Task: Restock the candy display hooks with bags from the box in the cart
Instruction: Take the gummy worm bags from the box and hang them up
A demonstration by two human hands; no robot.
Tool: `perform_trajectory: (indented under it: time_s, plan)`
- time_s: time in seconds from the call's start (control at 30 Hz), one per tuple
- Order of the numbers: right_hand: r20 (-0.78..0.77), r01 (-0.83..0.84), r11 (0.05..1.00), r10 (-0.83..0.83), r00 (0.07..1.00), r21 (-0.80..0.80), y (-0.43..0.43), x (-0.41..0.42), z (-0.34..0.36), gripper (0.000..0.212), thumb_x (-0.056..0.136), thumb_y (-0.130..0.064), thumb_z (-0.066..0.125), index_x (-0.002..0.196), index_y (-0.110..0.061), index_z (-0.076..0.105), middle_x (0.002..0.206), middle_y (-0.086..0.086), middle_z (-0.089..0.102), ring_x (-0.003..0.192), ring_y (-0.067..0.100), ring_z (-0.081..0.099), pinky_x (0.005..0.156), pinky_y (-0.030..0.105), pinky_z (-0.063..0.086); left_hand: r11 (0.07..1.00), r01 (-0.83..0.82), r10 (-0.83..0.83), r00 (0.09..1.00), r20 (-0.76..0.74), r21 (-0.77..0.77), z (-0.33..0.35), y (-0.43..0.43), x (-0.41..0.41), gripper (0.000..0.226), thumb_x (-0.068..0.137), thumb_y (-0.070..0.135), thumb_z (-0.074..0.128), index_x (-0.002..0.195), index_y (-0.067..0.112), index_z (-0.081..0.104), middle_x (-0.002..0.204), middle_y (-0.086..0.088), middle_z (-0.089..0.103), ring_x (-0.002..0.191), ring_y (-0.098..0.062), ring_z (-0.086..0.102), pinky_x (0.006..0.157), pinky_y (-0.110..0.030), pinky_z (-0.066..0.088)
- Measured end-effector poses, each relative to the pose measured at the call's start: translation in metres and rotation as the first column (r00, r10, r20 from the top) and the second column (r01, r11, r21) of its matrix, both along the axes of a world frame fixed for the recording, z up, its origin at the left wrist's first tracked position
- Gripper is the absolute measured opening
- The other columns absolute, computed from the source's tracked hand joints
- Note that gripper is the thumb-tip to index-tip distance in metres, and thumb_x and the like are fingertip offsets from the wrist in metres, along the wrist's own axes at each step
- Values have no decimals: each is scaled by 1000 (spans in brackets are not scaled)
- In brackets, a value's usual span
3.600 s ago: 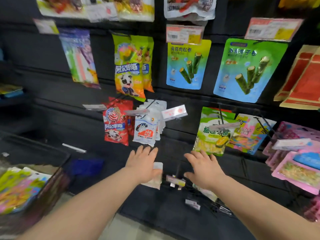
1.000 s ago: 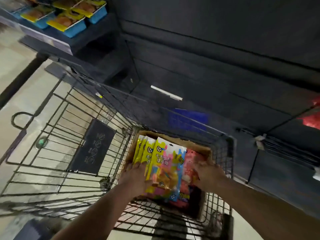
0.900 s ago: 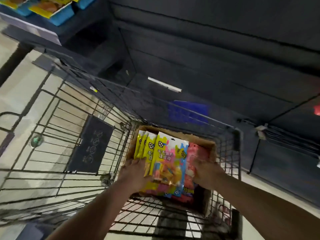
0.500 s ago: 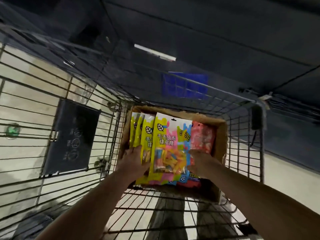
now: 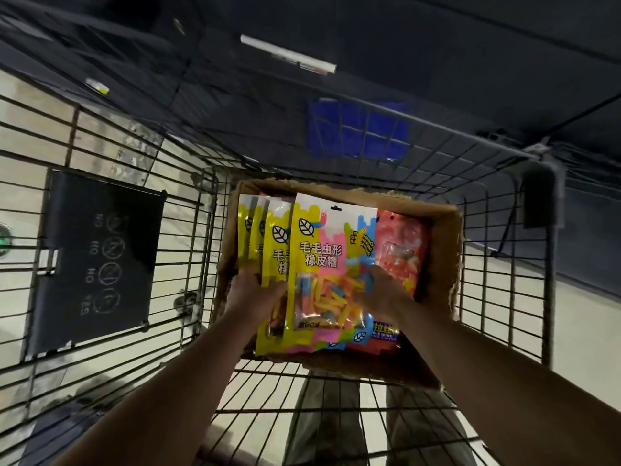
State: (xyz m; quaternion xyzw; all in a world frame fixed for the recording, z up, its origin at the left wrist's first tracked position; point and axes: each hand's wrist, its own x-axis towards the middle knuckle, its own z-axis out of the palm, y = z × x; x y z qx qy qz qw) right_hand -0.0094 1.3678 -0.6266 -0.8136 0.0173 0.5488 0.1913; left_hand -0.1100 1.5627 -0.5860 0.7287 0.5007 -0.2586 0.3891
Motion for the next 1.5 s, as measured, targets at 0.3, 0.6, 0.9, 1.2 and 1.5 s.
perform_trajectory:
  time_s: [0.3, 0.6, 0.9, 1.2, 1.5]
  plan:
    - [-134, 509, 860, -500, 856, 44, 3, -1, -29, 61, 72, -37, 80, 124, -14, 59, 120, 7, 62, 108, 26, 59, 85, 33, 49, 982, -178, 181, 983, 32, -65, -15, -3, 3, 42, 79, 31, 74, 117, 15, 63, 108, -3, 66, 98, -23, 59, 79, -30, 44]
    - [-155, 611, 784, -593, 790, 109, -4, 4, -38, 51, 73, -23, 81, 118, -5, 63, 117, 11, 66, 106, 28, 63, 93, 41, 52, 983, -181, 182, 983, 33, -41, -13, -9, 7, 37, 84, 26, 70, 119, 12, 66, 109, -11, 67, 89, -21, 53, 77, -26, 39]
    - [-231, 721, 662, -683, 693, 205, -24, -5, -20, 40, 80, -7, 73, 118, -2, 61, 119, 18, 66, 106, 33, 63, 97, 48, 49, 996, -51, 53, 998, 23, -79, -5, -12, 9, 43, 63, 42, 69, 100, 20, 71, 85, 0, 66, 82, -21, 60, 59, -22, 36]
    - [-204, 726, 641, -699, 686, 249, -42, -10, 12, 56, 70, -33, 79, 119, -19, 56, 119, 8, 65, 104, 27, 65, 96, 49, 51, 970, -172, 199, 967, 159, -170, 26, -16, -5, 10, 89, 6, 62, 97, 3, 67, 71, -7, 63, 42, -4, 60, 35, -11, 40]
    - [-113, 692, 650, -698, 707, 316, -46, 1, 83, 46, 68, -32, 78, 105, -14, 57, 107, 13, 68, 98, 32, 67, 89, 54, 54, 899, -343, 409, 881, 240, -272, 71, -12, -1, 5, 79, 22, 73, 75, 24, 70, 83, -4, 72, 76, -25, 67, 80, -38, 55]
